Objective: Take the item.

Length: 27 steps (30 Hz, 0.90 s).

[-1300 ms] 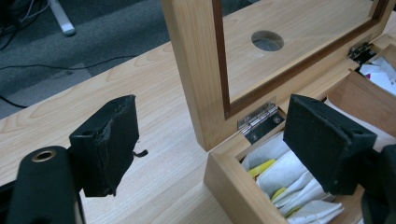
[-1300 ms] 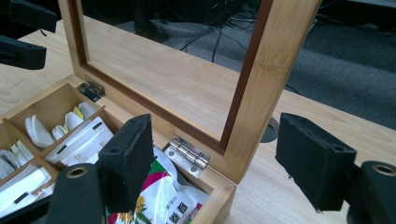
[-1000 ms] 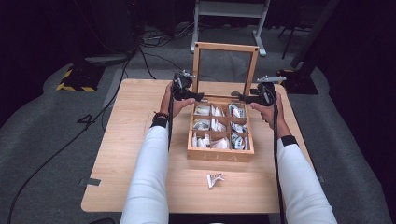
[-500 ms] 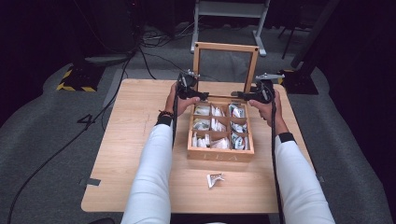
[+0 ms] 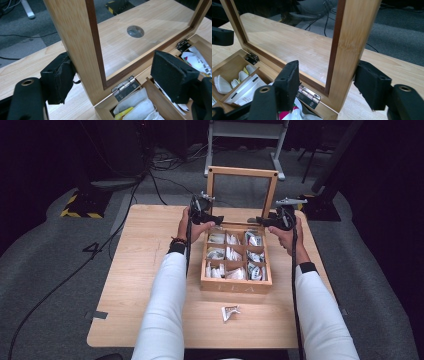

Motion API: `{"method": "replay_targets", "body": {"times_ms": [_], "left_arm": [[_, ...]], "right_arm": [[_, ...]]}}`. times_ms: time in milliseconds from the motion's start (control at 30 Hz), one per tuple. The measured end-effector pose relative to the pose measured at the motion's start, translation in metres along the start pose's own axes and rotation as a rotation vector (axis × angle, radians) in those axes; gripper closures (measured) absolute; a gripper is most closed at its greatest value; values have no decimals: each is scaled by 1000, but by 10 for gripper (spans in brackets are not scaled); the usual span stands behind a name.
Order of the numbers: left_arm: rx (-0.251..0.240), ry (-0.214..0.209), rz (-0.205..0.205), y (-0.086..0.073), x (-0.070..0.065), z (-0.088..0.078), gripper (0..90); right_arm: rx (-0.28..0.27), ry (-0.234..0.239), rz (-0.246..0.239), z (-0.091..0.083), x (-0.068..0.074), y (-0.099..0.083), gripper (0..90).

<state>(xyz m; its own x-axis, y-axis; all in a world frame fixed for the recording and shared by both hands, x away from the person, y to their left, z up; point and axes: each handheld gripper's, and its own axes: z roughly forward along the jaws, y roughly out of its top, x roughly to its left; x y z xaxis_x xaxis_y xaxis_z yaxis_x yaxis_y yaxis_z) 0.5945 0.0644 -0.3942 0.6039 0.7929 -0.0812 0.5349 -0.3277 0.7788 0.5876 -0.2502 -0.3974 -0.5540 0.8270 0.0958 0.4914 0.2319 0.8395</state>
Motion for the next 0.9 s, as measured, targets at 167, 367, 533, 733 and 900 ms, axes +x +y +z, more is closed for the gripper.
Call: {"method": "replay_targets", "body": {"times_ms": [167,367,533,733,900], "left_arm": [[-15,-12,-4,0,1,-5,244],[-64,-32,-9,2,2,-15,269],[-80,-28,16,3,2,-23,313],[-107,-44,29,5,2,-31,340],[-140,-64,10,4,3,-37,372]], "right_arm": [[-6,5,-1,-3,0,1,412],[-38,2,-6,-13,1,6,449],[-31,-8,-31,-18,4,8,476],[-45,1,-36,-21,4,10,496],[-47,-10,-55,-23,7,12,518]]}}
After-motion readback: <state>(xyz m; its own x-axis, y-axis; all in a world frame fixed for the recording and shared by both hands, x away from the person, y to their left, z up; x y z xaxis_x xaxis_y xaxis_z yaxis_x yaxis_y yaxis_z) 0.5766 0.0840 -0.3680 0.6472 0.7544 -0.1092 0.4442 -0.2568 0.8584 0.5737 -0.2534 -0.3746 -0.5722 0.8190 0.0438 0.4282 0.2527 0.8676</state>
